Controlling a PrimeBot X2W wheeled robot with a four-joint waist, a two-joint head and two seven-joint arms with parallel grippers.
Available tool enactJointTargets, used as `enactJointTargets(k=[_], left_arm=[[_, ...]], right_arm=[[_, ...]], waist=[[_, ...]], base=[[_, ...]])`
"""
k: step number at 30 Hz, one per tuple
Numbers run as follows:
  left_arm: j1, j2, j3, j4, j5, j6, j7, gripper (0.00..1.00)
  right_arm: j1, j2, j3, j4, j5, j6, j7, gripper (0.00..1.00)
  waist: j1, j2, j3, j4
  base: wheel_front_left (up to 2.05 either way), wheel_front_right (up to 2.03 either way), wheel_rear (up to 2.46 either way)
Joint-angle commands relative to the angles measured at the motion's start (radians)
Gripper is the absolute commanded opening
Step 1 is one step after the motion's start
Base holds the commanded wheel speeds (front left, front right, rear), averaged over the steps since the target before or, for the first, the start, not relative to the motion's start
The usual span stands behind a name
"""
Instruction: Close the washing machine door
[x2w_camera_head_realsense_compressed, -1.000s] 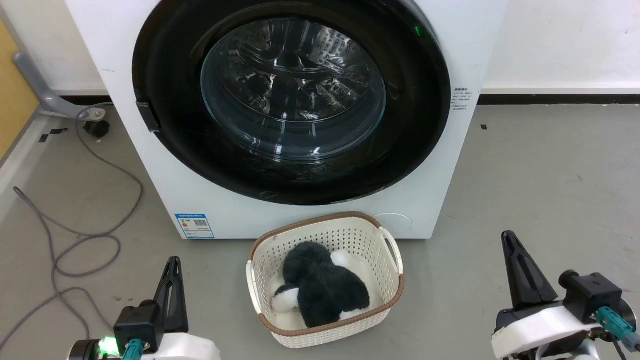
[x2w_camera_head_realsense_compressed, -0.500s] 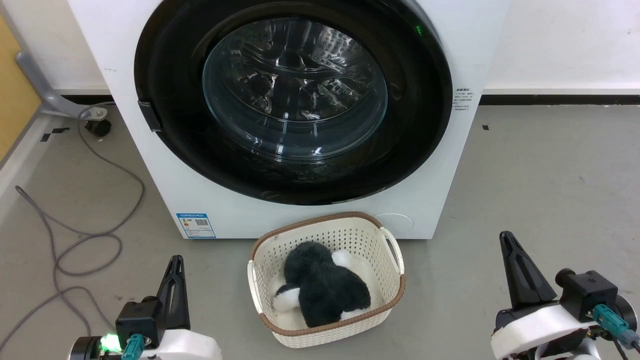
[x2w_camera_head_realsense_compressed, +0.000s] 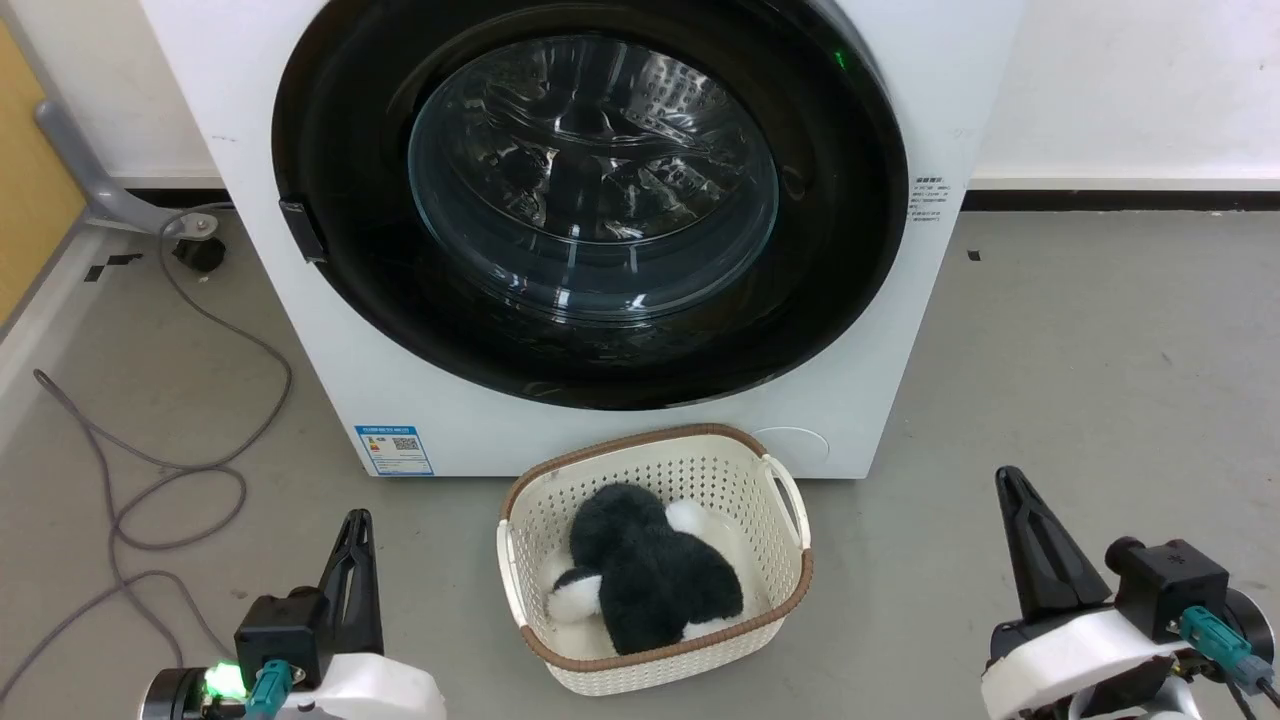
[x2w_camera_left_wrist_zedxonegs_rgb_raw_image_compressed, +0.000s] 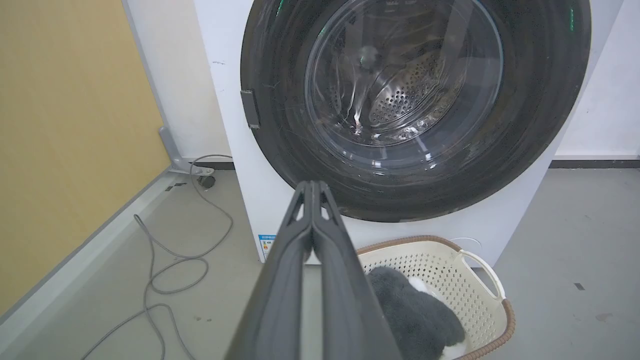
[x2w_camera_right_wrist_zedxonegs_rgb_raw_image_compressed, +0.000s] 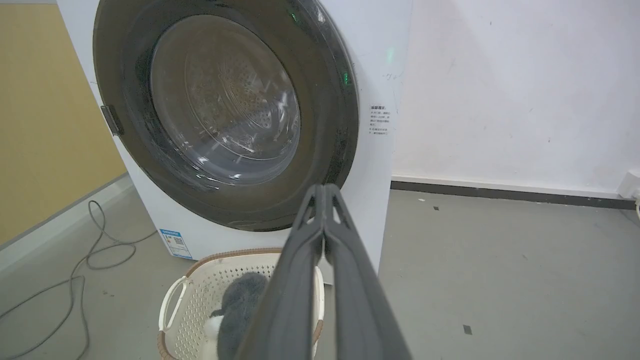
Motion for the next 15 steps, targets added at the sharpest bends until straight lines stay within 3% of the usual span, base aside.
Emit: enactJointTargets(k=[1,15], left_arm=[[-0.015,0.0,-0.001,-0.005,0.009,-0.008,0.006,0.0],[-0.021,0.0,-0.003,-0.011,0.012,-0.02,0.035,0.0]], right_arm=[[0.013,0.003,0.002,-0.008,-0.011,-0.001,0.004,0.0],[0.018,0.003,0.003,-0.024,-0.03,-0.001,0.033,0.0]], waist=[[0.0,0.0,0.0,0.0],[0.0,0.0,0.0,0.004]], base=[[0.0,0.0,0.0],[0.0,0.0,0.0]])
